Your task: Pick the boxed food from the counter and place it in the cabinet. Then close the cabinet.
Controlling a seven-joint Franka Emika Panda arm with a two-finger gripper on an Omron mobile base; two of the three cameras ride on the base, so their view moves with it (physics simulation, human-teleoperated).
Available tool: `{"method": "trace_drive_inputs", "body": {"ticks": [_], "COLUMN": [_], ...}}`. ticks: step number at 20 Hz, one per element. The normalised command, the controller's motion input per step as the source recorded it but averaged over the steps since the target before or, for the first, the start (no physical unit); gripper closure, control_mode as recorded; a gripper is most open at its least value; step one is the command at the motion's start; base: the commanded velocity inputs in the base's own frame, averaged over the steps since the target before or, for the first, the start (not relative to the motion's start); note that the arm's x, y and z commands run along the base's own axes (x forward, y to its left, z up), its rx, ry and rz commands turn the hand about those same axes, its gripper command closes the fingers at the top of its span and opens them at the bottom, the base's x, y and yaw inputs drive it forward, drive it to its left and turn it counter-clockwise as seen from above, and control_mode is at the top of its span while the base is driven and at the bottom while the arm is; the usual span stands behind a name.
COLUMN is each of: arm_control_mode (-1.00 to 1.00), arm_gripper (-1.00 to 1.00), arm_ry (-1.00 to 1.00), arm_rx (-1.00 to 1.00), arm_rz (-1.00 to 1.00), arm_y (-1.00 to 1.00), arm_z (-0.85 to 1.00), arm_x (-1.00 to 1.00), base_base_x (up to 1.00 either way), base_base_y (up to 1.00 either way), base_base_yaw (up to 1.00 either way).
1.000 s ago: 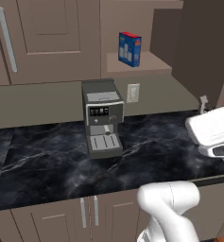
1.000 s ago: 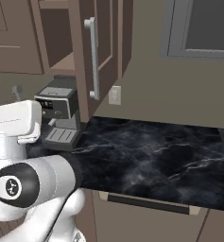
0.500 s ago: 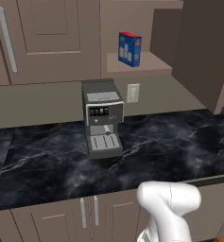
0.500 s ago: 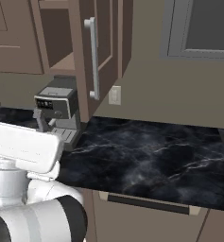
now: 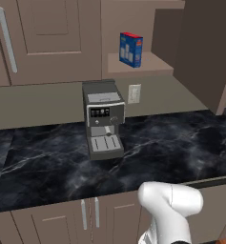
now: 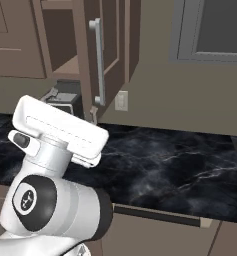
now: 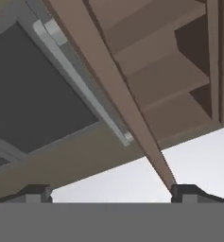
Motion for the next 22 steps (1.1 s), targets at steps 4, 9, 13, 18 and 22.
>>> {"method": "trace_drive_inputs", "body": {"ticks": [4,9,13,18,22], "arm_control_mode": [-1.0,-1.0,-1.0,-1.0,-1.0], "arm_gripper": [-1.0,-1.0,-1.0,-1.0,-1.0], "arm_ry": [0.28,0.39,0.42,0.34,0.28], "arm_rx": [0.15,0.01,0.0,0.0,0.0], "arm_rz": [0.48,0.66,0.8,0.79,0.78], "arm_y": [-0.53,-0.06,0.0,0.0,0.03], "arm_z": [0.0,0.0,0.0,0.04,0.21], "arm_x": [-0.44,-0.05,0.04,0.02,0.0], "base_base_x": [0.0,0.0,0.0,0.0,0.0], "base_base_y": [0.0,0.0,0.0,0.0,0.0], "base_base_yaw": [0.0,0.0,0.0,0.0,0.0]}}
